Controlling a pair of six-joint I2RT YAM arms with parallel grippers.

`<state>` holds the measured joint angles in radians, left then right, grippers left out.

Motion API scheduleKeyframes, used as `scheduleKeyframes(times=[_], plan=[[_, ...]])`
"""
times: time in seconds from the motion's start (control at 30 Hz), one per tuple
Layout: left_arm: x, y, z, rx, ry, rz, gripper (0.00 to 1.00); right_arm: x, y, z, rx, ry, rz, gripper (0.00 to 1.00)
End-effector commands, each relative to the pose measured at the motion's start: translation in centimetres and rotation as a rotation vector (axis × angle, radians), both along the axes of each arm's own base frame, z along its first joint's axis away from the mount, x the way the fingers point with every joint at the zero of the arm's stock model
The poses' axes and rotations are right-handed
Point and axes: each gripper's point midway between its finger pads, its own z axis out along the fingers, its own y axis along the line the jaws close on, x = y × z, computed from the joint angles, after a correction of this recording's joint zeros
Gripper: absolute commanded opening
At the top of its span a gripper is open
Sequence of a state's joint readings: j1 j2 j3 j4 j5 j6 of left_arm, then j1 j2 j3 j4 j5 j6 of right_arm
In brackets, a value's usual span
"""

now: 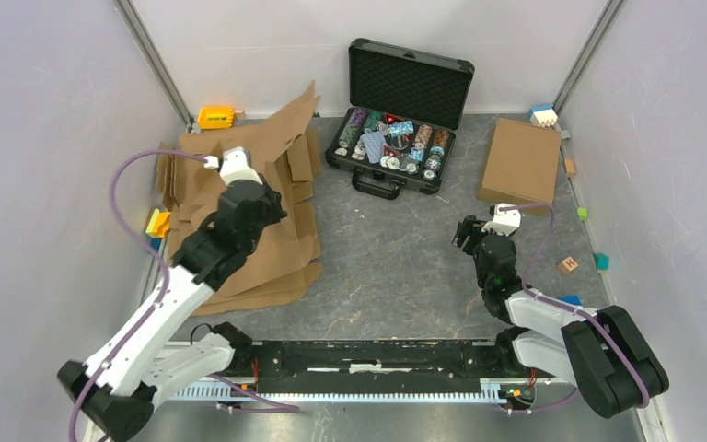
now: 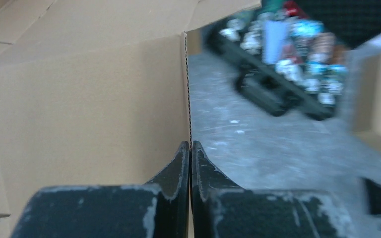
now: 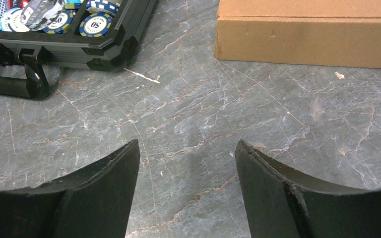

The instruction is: Fold the paper box

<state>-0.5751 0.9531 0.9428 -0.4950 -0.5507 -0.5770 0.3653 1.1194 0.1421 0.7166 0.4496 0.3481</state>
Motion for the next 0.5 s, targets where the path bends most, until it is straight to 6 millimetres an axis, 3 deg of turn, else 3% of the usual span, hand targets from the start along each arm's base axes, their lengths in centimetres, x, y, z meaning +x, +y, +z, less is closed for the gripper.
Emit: scheduleKeyframes(times=[0.0, 0.13, 0.23, 0.3, 0.37, 0.47], plan=[[-2.3, -4.2, 8.5, -0.258, -0.119, -0.225, 0.02, 0.8, 0.1, 1.9, -0.001, -0.05, -0.001, 0.76], [-4.0, -6.0, 12.2, -0.321, -0.115, -0.342, 0.02, 0.8, 0.1, 1.9, -0.004, -0.051, 0.002, 0.76], [-5.8, -9.6, 13.5, -0.414, -0.079, -0.534, 0.02, 0.7, 0.1, 1.9, -0.007, -0.05, 0.002, 0.77], [-7.3, -12.6, 12.6, -0.458, 0.009, -0.686, 0.02, 0.7, 0.0, 2.0, -0.003, -0.05, -0.005, 0.77], [-8.9, -15.1, 10.4, -0.436, 0.118, -0.782, 0.03, 0.6, 0.0, 2.3, 0.013, -0.054, -0.006, 0.8], [-10.6, -16.0, 5.8, -0.315, 0.252, -0.803, 0.04, 0.4, 0.3, 2.7, 0.034, -0.054, 0.009, 0.85]])
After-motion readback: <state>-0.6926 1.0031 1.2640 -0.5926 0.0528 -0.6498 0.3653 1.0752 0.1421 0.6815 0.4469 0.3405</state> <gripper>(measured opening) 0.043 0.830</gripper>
